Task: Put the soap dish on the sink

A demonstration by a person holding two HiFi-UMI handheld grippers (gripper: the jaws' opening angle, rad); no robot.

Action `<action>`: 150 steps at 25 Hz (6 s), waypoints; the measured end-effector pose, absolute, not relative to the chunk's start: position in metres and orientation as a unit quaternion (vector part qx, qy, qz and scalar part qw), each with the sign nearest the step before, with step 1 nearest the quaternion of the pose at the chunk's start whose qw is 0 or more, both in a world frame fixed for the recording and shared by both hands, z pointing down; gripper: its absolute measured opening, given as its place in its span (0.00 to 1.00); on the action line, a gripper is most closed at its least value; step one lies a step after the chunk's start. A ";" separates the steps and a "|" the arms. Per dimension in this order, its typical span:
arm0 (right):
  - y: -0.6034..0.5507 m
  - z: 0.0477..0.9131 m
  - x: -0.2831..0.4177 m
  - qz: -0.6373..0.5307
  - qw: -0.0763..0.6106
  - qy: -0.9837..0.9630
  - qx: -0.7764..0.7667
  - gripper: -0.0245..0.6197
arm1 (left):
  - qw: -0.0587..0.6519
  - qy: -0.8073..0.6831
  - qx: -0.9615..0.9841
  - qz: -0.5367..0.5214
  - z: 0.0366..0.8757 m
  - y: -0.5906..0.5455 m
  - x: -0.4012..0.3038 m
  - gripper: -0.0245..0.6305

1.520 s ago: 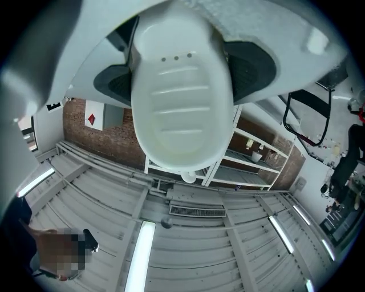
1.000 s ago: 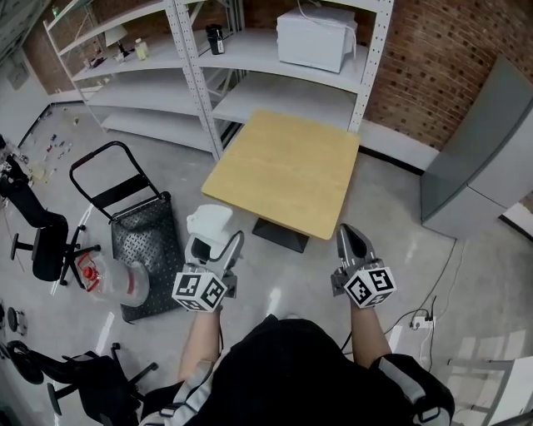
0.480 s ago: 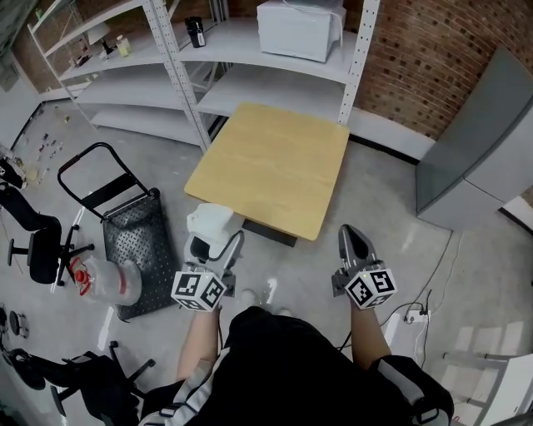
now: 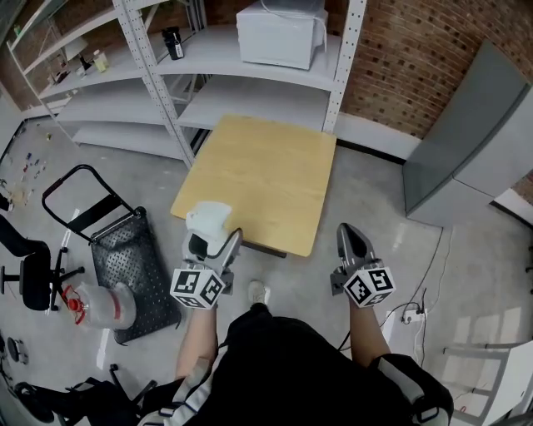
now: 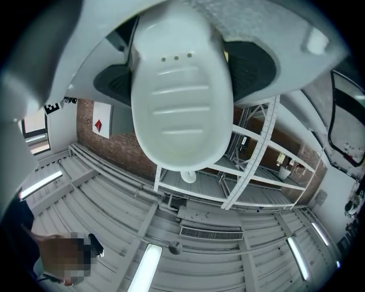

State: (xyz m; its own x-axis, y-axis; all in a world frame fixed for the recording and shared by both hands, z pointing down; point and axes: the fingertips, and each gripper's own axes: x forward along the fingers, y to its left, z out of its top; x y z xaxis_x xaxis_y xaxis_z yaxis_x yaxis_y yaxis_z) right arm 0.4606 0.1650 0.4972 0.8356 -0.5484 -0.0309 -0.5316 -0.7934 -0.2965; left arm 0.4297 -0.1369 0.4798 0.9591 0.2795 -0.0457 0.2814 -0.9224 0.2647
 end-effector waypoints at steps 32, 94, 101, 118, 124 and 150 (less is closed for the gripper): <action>0.084 0.506 0.585 -0.057 0.114 0.234 -0.964 0.05 | 0.167 0.203 0.964 0.050 0.513 -0.212 0.596 0.74; 0.117 0.685 0.655 -0.264 0.119 0.201 -0.936 0.05 | -0.076 0.224 0.823 0.517 0.813 -0.107 0.652 0.75; 0.128 0.680 0.650 -0.259 0.117 0.189 -0.940 0.05 | -0.083 0.229 0.818 0.520 0.820 -0.101 0.656 0.75; 0.113 0.667 0.634 -0.252 0.104 0.196 -0.942 0.05 | -0.067 0.245 0.831 0.494 0.823 -0.100 0.656 0.76; 0.101 0.655 0.629 -0.233 0.082 0.207 -0.947 0.05 | -0.031 0.246 0.857 0.452 0.782 -0.102 0.665 0.79; 0.131 0.525 0.609 -0.078 0.101 0.218 -0.968 0.05 | 0.080 0.208 0.969 0.104 0.544 -0.135 0.647 0.10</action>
State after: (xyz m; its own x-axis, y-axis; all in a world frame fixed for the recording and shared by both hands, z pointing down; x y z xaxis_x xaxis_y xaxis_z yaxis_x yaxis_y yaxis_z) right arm 0.6089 0.1315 0.5249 0.8929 -0.4373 0.1068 -0.4057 -0.8846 -0.2302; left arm 0.6466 -0.1349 0.5442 0.8919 0.4199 0.1681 0.3868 -0.9008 0.1975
